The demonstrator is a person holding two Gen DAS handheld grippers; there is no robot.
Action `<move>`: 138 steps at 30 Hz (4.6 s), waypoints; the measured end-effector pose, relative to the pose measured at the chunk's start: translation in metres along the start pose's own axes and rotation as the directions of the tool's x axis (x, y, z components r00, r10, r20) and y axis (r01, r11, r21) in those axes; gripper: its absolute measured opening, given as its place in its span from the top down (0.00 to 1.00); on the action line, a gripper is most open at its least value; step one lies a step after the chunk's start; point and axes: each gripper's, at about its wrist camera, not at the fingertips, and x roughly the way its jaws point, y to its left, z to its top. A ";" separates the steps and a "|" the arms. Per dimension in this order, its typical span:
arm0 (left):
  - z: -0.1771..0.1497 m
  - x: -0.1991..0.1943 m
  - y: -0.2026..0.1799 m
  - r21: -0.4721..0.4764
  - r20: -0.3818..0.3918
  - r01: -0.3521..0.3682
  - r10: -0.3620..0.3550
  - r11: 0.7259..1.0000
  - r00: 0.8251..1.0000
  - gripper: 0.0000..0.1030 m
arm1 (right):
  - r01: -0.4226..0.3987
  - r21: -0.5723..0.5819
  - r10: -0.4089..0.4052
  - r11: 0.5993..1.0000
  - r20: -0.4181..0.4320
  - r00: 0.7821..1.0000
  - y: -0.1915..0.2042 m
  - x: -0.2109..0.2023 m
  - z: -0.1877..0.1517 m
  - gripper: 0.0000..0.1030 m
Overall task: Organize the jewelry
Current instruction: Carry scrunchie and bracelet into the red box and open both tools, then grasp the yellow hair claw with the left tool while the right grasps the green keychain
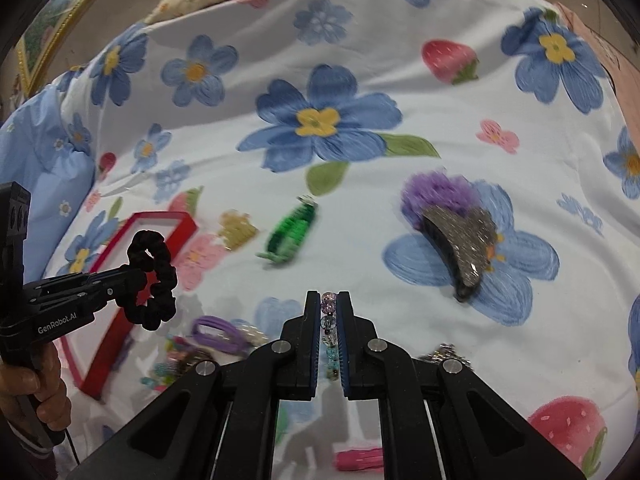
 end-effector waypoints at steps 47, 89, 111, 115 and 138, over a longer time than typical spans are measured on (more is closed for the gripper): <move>-0.012 0.007 0.204 -0.284 -0.090 -0.176 0.157 0.942 0.984 0.90 | -0.360 -0.140 0.338 0.923 -0.158 0.928 0.229 0.138 0.040 0.93; -0.026 -0.030 0.189 -0.308 -0.070 -0.249 0.240 0.918 0.968 0.50 | -0.292 -0.153 0.268 0.944 -0.161 0.950 0.201 0.118 0.037 0.59; -0.023 -0.056 0.087 -0.192 -0.008 -0.124 0.125 0.973 0.992 0.45 | -0.186 -0.035 0.185 0.982 -0.030 0.982 0.092 0.008 0.004 0.52; -0.021 -0.049 0.072 -0.167 -0.018 -0.111 0.110 0.980 0.994 0.45 | -0.161 -0.006 0.161 0.987 -0.029 0.987 0.073 0.003 -0.002 0.52; 0.032 0.056 0.013 0.044 -0.111 -0.012 0.017 0.999 0.994 0.40 | -0.108 0.097 0.113 0.989 -0.043 0.993 0.012 0.058 0.024 0.52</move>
